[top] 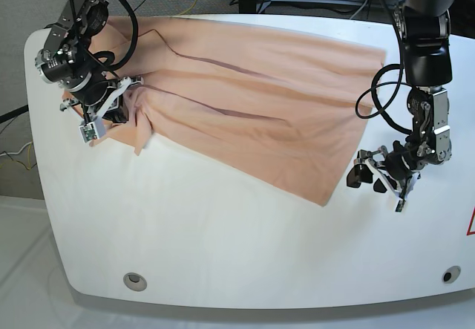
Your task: Fold the T-shirt properly
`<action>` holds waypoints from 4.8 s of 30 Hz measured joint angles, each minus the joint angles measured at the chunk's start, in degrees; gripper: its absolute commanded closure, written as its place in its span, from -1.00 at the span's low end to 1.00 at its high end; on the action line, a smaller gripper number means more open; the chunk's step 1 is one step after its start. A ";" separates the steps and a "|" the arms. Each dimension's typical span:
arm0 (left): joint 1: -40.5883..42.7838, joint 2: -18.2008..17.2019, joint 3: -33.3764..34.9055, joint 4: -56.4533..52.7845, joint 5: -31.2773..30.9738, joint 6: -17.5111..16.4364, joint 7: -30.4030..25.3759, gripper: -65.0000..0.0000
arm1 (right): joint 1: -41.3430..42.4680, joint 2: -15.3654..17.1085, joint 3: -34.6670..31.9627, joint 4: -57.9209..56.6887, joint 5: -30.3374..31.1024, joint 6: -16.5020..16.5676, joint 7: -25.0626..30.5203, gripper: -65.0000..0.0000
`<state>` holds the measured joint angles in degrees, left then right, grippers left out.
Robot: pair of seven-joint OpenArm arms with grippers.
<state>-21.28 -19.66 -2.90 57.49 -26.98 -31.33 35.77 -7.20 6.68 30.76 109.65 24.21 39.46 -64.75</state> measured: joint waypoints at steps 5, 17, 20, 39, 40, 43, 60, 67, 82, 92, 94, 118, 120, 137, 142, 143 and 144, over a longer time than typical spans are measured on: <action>-0.66 1.92 -0.07 -0.28 -0.15 -0.04 -1.44 -0.39 | -0.02 -0.02 -0.02 0.00 0.02 0.00 0.02 0.94; -0.52 4.72 0.04 -1.88 0.00 -0.17 -3.80 -0.39 | 0.00 0.00 0.00 0.00 0.04 0.00 0.02 0.94; -0.66 5.03 0.04 -4.20 -0.02 -0.17 -4.39 -0.39 | -0.02 0.02 0.00 0.00 0.02 0.00 0.02 0.94; -2.08 5.03 0.04 -14.32 -0.72 -0.09 -12.72 -0.39 | 0.39 0.02 -0.02 -2.12 0.04 0.00 0.02 0.94; -2.27 5.31 0.04 -14.82 -0.72 -0.02 -13.20 -0.39 | 0.42 0.02 -0.02 -2.43 0.02 0.00 0.02 0.94; -2.97 6.12 0.07 -16.09 -0.76 0.22 -14.45 -0.39 | 0.37 0.02 0.00 -2.80 0.04 0.00 0.02 0.94; -4.74 10.84 6.88 -17.22 -1.14 0.00 -14.86 -0.39 | 0.44 0.31 0.00 -2.84 0.04 0.00 0.04 0.94; -4.76 10.71 7.85 -17.09 -1.60 2.21 -14.86 -0.37 | 0.42 0.31 0.00 -2.84 0.02 0.00 0.02 0.94; -4.61 8.37 7.82 -17.00 5.22 2.84 -15.10 0.95 | 0.46 0.11 -0.02 -2.84 0.04 0.02 0.02 0.94; -4.70 8.63 7.69 -16.98 6.01 2.82 -15.58 0.95 | 0.48 0.15 -0.02 -2.84 0.04 0.00 0.04 0.94; -4.52 8.46 7.76 -16.31 6.25 2.82 -15.39 0.95 | 0.48 0.15 0.00 -2.84 0.04 0.00 0.04 0.94; -1.09 7.39 9.99 -2.40 8.50 3.52 -10.08 0.95 | 1.60 -1.73 -0.11 -2.93 0.02 0.00 0.02 0.94; -0.55 7.34 11.34 -1.36 8.55 3.50 -10.03 0.95 | 1.73 -1.73 -0.11 -2.93 0.02 0.00 0.07 0.94; 4.57 3.65 24.20 8.76 8.52 3.45 -9.84 0.95 | 1.73 -1.62 -0.07 -2.95 0.04 0.00 0.04 0.94; 6.32 1.95 25.57 11.61 8.46 3.45 -9.86 0.95 | 1.70 -1.60 -0.07 -2.95 0.00 0.00 0.04 0.94; 6.64 1.64 25.57 12.04 8.39 3.43 -9.86 0.95 | 1.70 -1.60 -0.07 -2.95 0.02 0.00 0.04 0.94; 7.02 1.07 25.57 12.63 8.35 3.48 -9.88 0.95 | 1.70 -1.60 -0.07 -2.95 0.02 0.00 0.04 0.94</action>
<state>-14.26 -18.59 22.68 70.13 -18.63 -27.86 25.89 -5.50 5.08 30.70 106.69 24.23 39.46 -64.71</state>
